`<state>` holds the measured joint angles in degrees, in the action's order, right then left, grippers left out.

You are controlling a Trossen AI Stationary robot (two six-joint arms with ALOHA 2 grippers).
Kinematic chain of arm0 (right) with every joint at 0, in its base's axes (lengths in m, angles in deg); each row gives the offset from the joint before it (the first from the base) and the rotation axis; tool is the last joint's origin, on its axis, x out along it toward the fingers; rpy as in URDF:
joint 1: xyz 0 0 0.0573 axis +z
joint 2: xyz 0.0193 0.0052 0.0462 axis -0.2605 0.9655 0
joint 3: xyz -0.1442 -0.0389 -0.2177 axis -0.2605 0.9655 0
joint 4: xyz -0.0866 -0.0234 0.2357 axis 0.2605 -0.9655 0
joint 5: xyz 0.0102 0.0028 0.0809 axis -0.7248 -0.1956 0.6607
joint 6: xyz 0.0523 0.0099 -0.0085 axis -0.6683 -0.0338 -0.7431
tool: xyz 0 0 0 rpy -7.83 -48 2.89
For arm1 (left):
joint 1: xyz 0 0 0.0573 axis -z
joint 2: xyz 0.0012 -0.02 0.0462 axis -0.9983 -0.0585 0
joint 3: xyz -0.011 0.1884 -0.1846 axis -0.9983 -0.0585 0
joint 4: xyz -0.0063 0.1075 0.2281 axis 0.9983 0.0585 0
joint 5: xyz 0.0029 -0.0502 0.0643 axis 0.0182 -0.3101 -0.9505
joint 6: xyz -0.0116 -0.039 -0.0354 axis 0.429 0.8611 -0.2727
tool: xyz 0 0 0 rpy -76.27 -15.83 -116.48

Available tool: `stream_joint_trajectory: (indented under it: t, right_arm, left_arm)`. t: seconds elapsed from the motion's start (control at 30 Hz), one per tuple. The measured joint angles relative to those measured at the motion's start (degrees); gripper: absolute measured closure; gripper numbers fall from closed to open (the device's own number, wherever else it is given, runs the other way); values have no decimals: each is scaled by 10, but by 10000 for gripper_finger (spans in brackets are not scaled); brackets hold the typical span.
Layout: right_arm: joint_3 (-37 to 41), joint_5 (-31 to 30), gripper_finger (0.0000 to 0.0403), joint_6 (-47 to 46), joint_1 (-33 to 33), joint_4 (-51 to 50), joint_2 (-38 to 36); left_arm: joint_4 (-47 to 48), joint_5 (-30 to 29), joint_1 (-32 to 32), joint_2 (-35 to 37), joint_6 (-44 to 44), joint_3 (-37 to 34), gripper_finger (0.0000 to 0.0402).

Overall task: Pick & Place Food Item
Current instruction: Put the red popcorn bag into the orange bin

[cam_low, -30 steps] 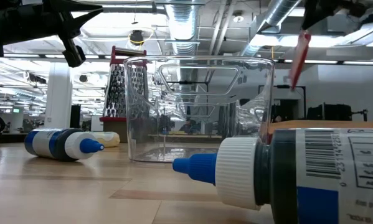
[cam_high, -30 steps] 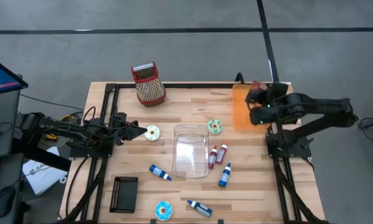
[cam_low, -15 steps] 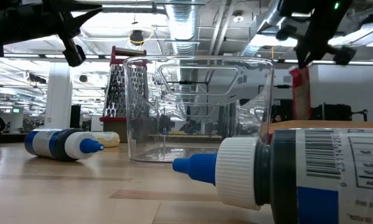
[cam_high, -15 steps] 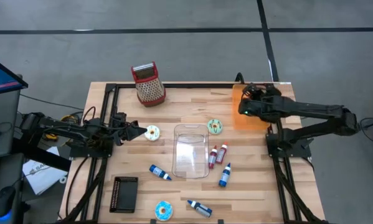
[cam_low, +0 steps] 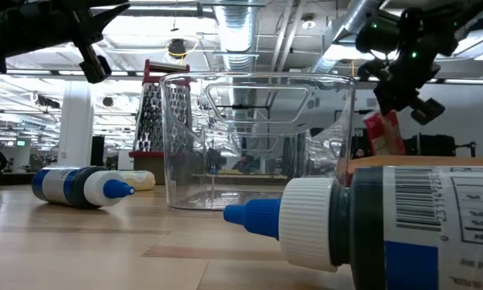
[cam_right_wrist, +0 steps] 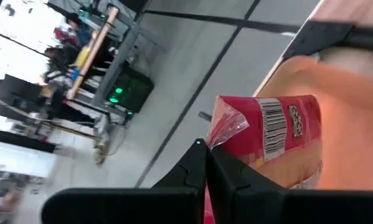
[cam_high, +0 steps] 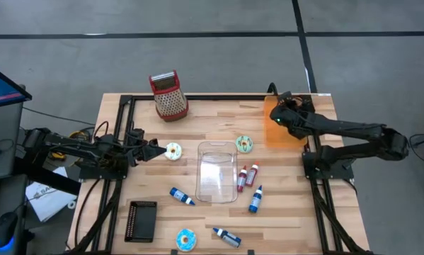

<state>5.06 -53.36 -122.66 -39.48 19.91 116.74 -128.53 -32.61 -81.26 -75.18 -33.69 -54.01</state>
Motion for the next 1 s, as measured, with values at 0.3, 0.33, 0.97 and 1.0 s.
stream_joint_trajectory:
  t: [0.3, 0.33, 0.97, 1.0]
  right_arm:
    - [61, 34, 403, -12, 14, 73, 0]
    - [61, 34, 403, -6, 21, 74, 0]
    - [61, 106, 271, 40, 76, 32, -2]
    - [61, 107, 265, 47, 83, 31, -2]
  left_arm:
    - [0, 17, 0, 0, 3, 0, 387]
    - [0, 21, 0, 0, 3, 0, 387]
    - [0, 24, 0, 0, 3, 0, 387]
    - [1, 24, 0, 0, 3, 0, 387]
